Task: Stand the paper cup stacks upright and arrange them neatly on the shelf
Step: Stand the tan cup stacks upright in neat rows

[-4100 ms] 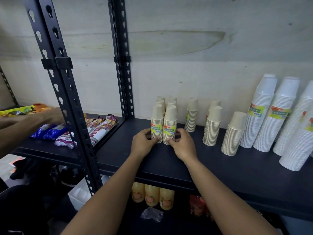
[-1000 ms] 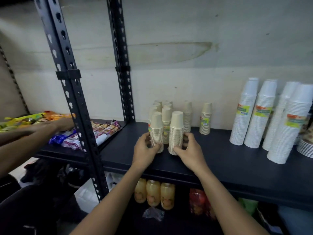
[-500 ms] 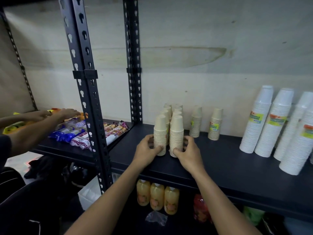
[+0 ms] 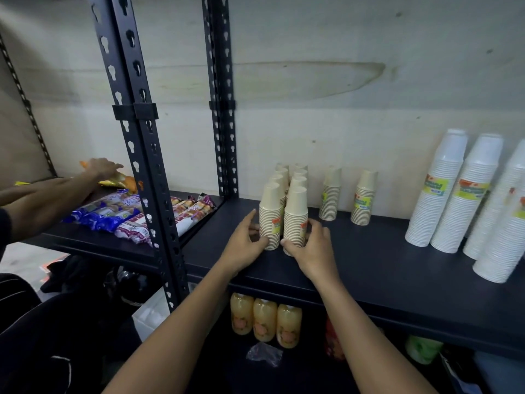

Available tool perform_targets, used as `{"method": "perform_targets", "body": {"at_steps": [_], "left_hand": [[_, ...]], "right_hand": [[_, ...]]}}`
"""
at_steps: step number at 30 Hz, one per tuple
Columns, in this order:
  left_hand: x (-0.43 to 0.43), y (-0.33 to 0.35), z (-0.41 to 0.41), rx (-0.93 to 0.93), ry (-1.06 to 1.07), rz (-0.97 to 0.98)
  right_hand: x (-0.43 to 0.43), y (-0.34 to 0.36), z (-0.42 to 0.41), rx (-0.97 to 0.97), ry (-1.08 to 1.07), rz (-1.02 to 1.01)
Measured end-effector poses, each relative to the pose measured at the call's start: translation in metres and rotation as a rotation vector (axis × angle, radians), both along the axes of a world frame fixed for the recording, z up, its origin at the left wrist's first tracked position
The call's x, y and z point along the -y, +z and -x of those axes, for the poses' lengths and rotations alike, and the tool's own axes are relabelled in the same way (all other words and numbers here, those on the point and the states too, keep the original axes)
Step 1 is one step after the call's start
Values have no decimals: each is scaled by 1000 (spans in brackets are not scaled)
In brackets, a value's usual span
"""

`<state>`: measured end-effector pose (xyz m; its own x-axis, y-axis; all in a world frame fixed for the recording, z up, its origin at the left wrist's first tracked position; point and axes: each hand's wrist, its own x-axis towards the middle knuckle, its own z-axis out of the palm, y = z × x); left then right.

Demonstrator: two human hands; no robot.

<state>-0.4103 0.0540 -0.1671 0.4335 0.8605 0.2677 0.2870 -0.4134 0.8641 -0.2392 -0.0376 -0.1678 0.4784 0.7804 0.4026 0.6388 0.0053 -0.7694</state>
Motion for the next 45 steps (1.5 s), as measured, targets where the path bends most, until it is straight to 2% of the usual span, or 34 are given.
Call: {"method": "perform_targets", "body": {"at_steps": [3,5,8,12,19,26,45], "left_hand": [[3,-4,-6,-40,80,-95],[3,-6,-10,-44,155,-141],[4,-8,-12,-64,159,-155],[4,-8,-7,-41,117,-117],[2,-11,-6,-29,62,-86],[5,-9,-6,-54,147,-121],[8,-9,-6,-44,172,-168]], "right_hand": [[2,-4,-2,-14,18,1],[6,0,-5,-87,66,20],[11,3,-9,-175,147,48],[13,4,-8,-146,163,46],[3,-2,-8,-99,38,14],[9,-1,-9,-90,119,58],[-6,-7,-10,-21,49,45]]}}
